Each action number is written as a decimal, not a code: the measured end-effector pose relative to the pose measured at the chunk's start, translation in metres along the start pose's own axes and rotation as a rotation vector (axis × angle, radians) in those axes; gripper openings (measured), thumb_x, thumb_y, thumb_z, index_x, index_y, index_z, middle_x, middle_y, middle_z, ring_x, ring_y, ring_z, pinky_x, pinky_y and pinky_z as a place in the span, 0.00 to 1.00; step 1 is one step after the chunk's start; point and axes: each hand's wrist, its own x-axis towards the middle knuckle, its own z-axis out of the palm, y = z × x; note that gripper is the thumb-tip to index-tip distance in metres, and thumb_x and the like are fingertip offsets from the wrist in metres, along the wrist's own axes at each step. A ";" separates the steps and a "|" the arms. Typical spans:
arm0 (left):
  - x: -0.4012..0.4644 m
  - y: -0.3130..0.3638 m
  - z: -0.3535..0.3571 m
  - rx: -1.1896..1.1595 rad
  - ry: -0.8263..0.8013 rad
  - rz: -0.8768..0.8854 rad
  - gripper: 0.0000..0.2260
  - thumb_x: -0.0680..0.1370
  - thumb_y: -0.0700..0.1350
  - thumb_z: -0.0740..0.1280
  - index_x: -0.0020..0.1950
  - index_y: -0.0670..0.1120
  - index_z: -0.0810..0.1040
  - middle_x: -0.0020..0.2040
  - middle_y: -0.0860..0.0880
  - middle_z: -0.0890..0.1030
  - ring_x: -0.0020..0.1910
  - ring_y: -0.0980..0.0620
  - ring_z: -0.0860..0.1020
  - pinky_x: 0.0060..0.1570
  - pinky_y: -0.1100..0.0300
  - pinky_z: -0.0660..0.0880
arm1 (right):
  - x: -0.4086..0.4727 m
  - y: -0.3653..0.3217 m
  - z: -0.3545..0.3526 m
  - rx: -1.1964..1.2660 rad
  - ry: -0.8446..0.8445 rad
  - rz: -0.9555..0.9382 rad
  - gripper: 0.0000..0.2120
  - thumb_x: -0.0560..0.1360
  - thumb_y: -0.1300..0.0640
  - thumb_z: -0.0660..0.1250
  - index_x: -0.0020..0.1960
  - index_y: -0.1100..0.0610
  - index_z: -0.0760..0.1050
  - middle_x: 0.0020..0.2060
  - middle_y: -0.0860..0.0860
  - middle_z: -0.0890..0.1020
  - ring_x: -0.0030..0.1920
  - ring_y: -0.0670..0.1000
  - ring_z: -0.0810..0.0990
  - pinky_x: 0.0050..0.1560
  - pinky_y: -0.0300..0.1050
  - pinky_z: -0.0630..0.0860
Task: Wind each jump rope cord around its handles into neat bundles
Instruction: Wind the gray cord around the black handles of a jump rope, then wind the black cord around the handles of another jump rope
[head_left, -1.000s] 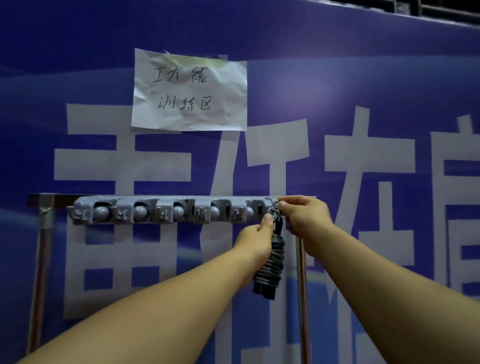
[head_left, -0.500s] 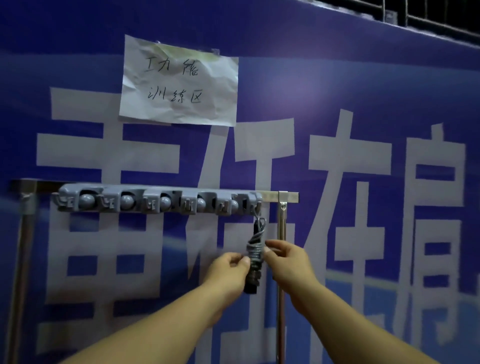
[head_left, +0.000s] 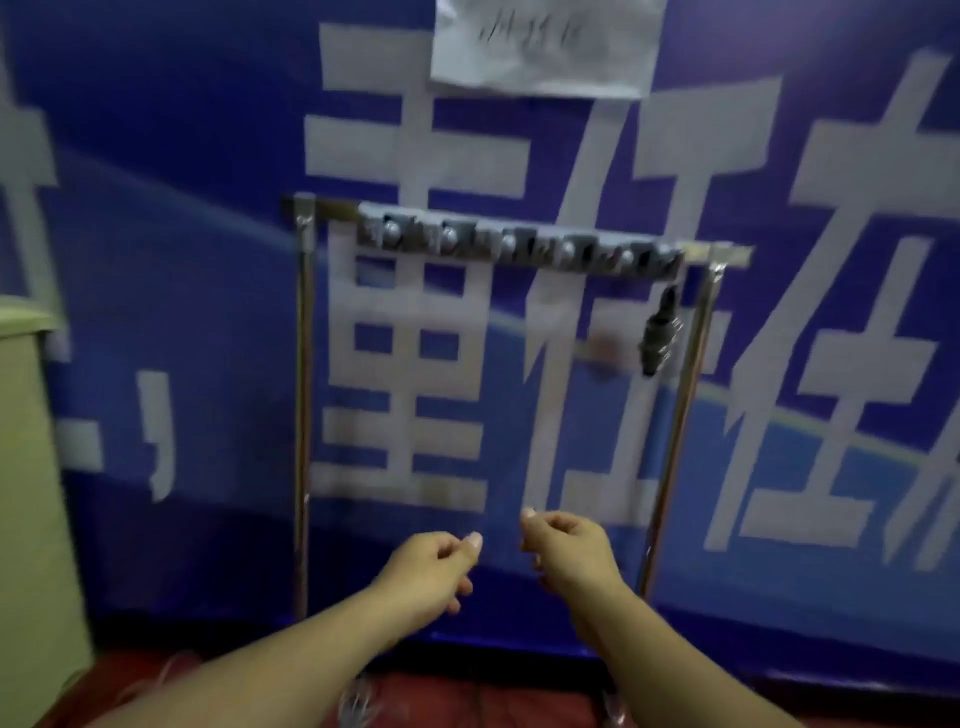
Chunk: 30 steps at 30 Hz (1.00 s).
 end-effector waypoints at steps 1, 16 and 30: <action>-0.007 -0.024 0.000 0.015 -0.015 -0.025 0.17 0.82 0.58 0.61 0.48 0.46 0.80 0.40 0.49 0.83 0.30 0.54 0.77 0.28 0.66 0.68 | -0.005 0.015 0.015 0.002 -0.010 0.018 0.16 0.78 0.49 0.68 0.37 0.59 0.80 0.32 0.55 0.80 0.30 0.51 0.72 0.32 0.44 0.70; -0.131 -0.354 0.021 0.165 -0.132 -0.506 0.17 0.84 0.52 0.58 0.45 0.43 0.77 0.35 0.48 0.79 0.24 0.55 0.73 0.23 0.68 0.67 | -0.149 0.322 0.100 -0.124 -0.090 0.648 0.13 0.77 0.54 0.69 0.37 0.60 0.78 0.20 0.49 0.73 0.19 0.46 0.68 0.22 0.34 0.63; -0.146 -0.507 0.136 0.161 -0.063 -0.725 0.14 0.79 0.50 0.67 0.34 0.50 0.75 0.40 0.45 0.84 0.45 0.44 0.83 0.46 0.55 0.76 | -0.187 0.501 0.161 -0.172 -0.102 0.870 0.07 0.78 0.57 0.67 0.50 0.58 0.82 0.35 0.53 0.80 0.38 0.55 0.78 0.44 0.51 0.75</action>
